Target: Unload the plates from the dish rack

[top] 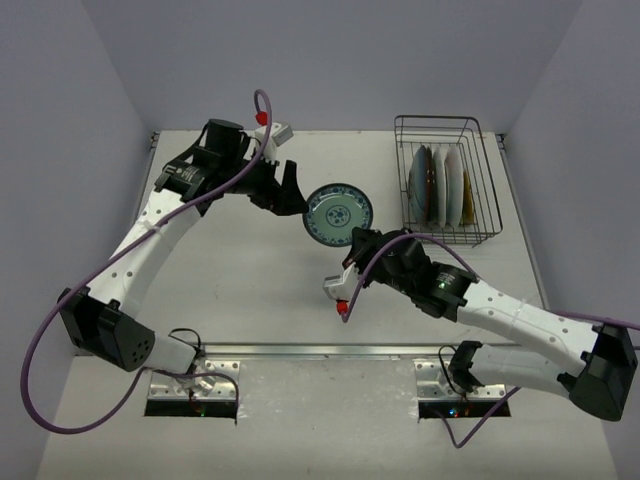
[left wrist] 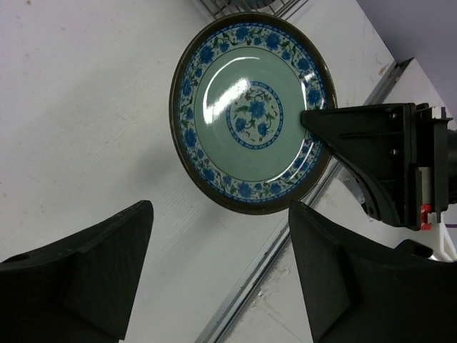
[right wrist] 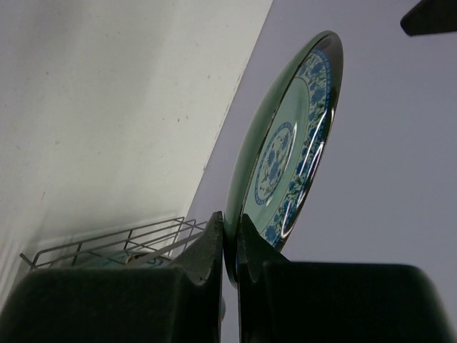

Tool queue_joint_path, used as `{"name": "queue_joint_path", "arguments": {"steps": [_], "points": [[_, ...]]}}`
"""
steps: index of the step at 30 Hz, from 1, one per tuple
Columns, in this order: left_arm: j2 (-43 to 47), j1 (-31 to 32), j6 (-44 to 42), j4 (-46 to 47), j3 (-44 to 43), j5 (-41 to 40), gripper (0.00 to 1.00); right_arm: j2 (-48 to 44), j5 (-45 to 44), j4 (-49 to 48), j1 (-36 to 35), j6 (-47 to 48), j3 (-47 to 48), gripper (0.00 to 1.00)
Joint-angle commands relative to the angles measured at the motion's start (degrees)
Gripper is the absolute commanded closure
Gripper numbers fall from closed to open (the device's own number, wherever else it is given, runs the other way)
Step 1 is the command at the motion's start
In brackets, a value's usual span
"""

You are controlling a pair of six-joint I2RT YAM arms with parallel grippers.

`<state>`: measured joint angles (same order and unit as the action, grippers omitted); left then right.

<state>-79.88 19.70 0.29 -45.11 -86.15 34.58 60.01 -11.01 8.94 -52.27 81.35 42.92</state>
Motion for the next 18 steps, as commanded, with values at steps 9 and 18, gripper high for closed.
{"name": "queue_joint_path", "arguments": {"steps": [9,18], "points": [[-4.1,1.0,1.0,2.9,0.9,0.2,0.36,-3.7,-2.0,-20.3,-2.6,7.8,-7.5,1.00],[-5.1,0.9,1.3,3.1,1.1,1.7,0.46,-5.1,-1.2,-23.3,-3.4,8.9,-10.3,1.00]]}}
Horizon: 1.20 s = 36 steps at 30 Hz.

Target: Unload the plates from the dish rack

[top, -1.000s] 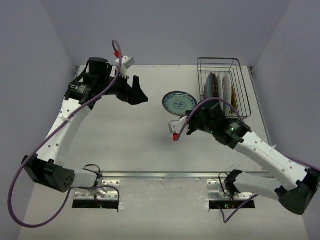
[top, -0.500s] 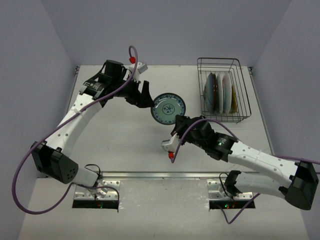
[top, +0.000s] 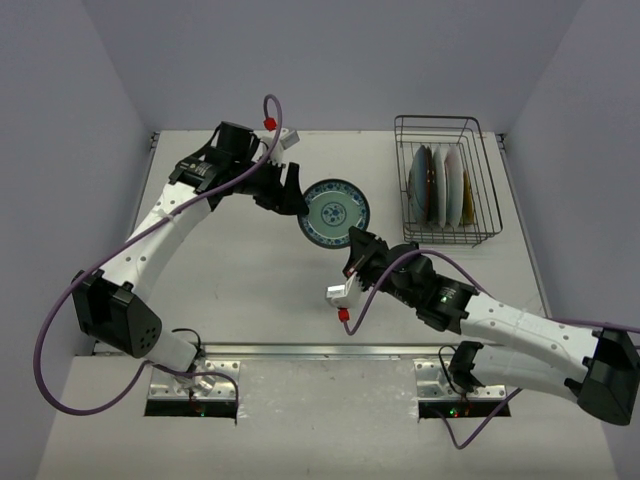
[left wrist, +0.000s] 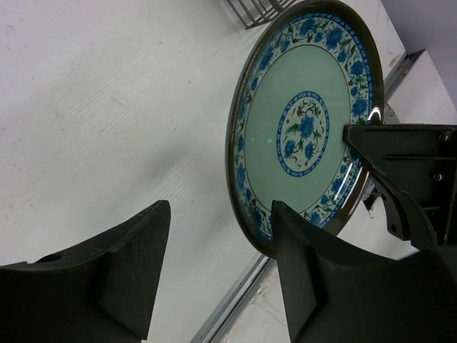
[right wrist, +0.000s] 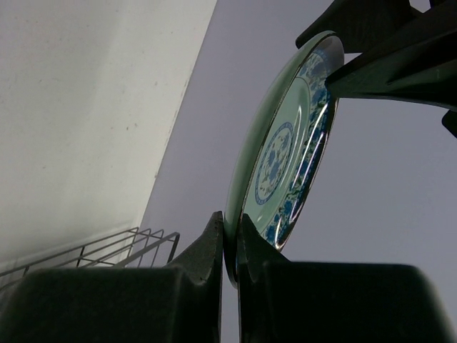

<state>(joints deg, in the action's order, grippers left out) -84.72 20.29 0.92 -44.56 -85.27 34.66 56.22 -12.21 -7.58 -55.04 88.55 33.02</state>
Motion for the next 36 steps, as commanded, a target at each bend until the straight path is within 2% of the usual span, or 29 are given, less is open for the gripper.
{"name": "queue_joint_path", "arguments": {"steps": [1,7,8,10,12,13,16,18,20,24,28,32,36], "points": [[-0.3,0.4,0.7,2.7,0.3,2.2,0.49,-1.2,0.1,-7.4,-0.8,1.9,-0.7,1.00],[-0.8,0.4,0.7,3.3,0.5,4.1,0.71,-0.8,0.7,-10.4,-1.5,3.1,-2.6,1.00],[-0.8,0.4,0.7,3.5,0.9,4.1,0.83,-0.8,0.7,-10.5,-1.5,3.0,-2.7,1.00],[-0.9,0.4,0.9,3.7,1.4,3.5,0.98,-0.7,0.6,-10.9,-1.5,2.8,-2.7,1.00],[-1.1,0.4,1.0,4.0,2.0,3.1,1.00,-0.6,0.5,-10.9,-1.6,2.3,-2.9,0.99],[-1.1,0.4,1.1,4.1,2.1,3.1,1.00,-0.6,0.5,-10.9,-1.6,2.2,-2.9,0.94],[-1.4,0.2,1.6,5.3,2.8,3.0,1.00,-0.8,-0.4,-10.0,-1.6,0.5,-3.3,0.38],[-2.1,-0.6,1.7,5.5,2.4,2.4,1.00,-1.1,-1.3,-8.9,-1.6,-1.5,-2.9,0.17],[-3.0,-1.6,1.9,6.2,2.1,1.4,1.00,-1.6,-2.7,-7.3,-1.6,-4.5,-2.3,0.02],[-7.5,-6.9,3.3,10.0,0.6,-1.5,1.00,-3.4,-4.9,-1.8,-0.3,-13.9,-0.7,0.01],[-16.1,-12.7,4.0,10.0,-7.5,-1.8,1.00,-2.9,-5.4,7.3,3.7,-27.5,5.7,0.01],[-27.8,-14.4,2.4,9.0,-17.4,-5.1,1.00,-0.8,-3.3,18.1,10.6,-40.9,15.6,0.01],[-38.8,-14.6,2.1,6.7,-27.5,-4.6,1.00,1.4,1.1,26.9,16.4,-54.2,22.6,0.01]]}}
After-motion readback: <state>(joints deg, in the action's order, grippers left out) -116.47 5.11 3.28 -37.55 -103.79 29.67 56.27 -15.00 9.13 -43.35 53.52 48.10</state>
